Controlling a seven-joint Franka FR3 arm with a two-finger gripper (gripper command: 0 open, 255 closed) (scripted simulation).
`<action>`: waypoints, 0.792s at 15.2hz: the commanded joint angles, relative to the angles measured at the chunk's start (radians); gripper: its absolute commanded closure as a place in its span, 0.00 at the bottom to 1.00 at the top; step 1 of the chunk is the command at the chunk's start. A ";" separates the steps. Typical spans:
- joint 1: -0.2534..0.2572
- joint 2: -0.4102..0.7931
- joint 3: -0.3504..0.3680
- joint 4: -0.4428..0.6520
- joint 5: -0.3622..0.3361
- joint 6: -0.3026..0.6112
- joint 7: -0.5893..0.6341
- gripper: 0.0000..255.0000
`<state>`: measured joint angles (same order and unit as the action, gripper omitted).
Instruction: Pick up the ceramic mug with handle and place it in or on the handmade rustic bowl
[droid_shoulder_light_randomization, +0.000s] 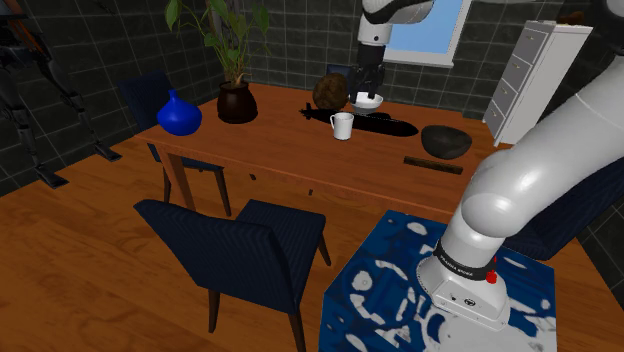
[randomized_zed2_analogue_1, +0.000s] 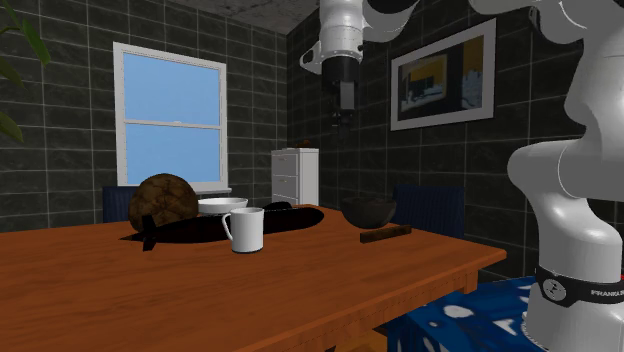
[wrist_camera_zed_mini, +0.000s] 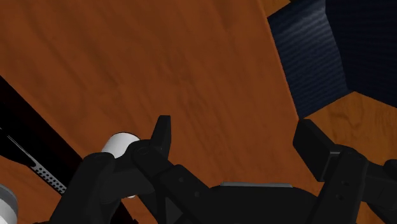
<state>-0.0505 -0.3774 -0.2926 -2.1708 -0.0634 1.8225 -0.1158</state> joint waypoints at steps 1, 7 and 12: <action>-0.005 0.070 -0.034 0.031 0.010 0.037 -0.041 0.00; -0.022 0.288 -0.114 0.162 0.080 0.105 -0.163 0.00; -0.061 0.486 -0.154 0.309 0.173 0.128 -0.268 0.00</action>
<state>-0.1009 0.0675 -0.4387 -1.8970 0.0890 1.9502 -0.3595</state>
